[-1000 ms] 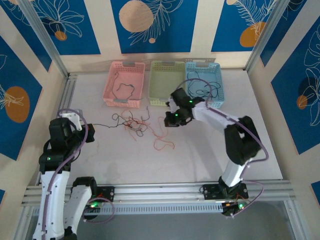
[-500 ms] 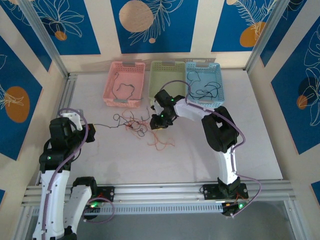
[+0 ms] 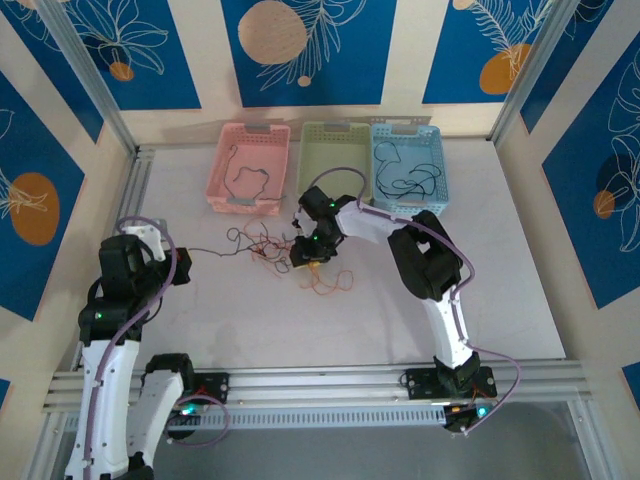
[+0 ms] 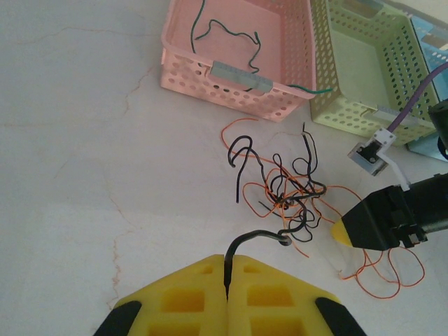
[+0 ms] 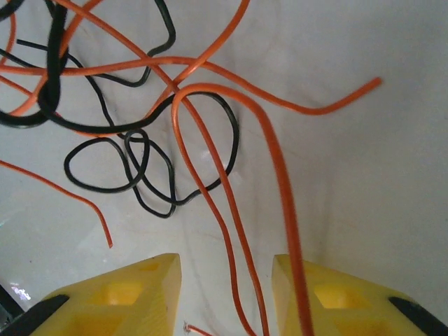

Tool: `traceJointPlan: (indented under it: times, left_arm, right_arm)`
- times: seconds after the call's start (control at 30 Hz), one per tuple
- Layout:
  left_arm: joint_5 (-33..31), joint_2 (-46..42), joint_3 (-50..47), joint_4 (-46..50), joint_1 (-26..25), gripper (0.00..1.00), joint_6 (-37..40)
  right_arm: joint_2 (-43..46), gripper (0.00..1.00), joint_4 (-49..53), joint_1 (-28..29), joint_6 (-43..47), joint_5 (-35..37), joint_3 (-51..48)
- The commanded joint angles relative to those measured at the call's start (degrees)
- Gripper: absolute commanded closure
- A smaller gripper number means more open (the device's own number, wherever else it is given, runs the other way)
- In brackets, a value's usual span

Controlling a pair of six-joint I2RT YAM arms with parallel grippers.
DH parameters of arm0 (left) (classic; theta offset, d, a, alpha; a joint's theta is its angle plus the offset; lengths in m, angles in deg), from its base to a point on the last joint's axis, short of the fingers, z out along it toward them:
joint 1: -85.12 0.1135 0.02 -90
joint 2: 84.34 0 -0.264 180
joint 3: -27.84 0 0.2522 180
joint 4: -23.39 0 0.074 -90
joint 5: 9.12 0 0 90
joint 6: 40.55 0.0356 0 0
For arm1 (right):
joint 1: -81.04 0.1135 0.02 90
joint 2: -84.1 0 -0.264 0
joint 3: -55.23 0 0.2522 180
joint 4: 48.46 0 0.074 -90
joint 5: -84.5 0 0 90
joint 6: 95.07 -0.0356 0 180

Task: Untangle the cables

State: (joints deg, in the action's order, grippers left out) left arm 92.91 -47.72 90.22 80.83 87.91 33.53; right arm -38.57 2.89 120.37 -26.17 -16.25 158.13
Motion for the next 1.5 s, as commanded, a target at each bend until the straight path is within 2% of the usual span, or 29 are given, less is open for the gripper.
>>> traceJointPlan:
  times: [0.0,0.27,0.4,0.57,0.67,0.9,1.0,1.07,1.17,1.47]
  left_arm:
    - [1.4,0.1,-0.3,-1.6,0.5,1.00,0.9]
    - [1.3,0.2,-0.3,-1.5,0.6,1.00,0.9]
    - [1.3,0.2,-0.3,-1.5,0.6,1.00,0.9]
    - [0.8,0.6,-0.2,-1.2,0.5,1.00,1.0]
    - [-0.5,0.4,0.1,-0.7,0.6,1.00,0.9]
    - [-6.4,-1.9,0.8,0.9,0.6,1.00,0.6]
    - [-7.7,-2.8,0.9,1.0,0.7,1.00,0.5]
    - [-6.8,-2.5,0.8,0.8,0.7,1.00,0.6]
    - [-5.2,-1.6,0.7,0.5,0.7,1.00,0.8]
    - [-3.2,-1.0,0.3,-0.1,0.7,1.00,0.9]
  right_arm:
    - [-1.6,0.65,2.4,0.4,1.1,-0.1,1.6]
    - [3.6,1.00,1.9,0.4,2.3,-1.3,-1.3]
    - [8.9,1.00,2.3,-1.0,4.2,-2.2,-5.2]
    - [16.7,1.00,1.9,-5.4,4.9,-3.3,-12.4]
    - [20.9,1.00,0.0,-10.8,3.8,-2.2,-18.5]
    - [28.8,1.00,-6.6,-32.0,-6.8,-3.1,-31.2]
    - [32.3,1.00,-8.7,-37.8,-9.9,-2.3,-35.0]
    - [34.0,1.00,-10.4,-39.9,-10.8,-4.6,-36.5]
    - [36.0,1.00,-11.8,-38.7,-10.6,-7.4,-36.6]
    - [44.2,1.00,-10.1,-28.7,-9.1,-6.0,-28.7]
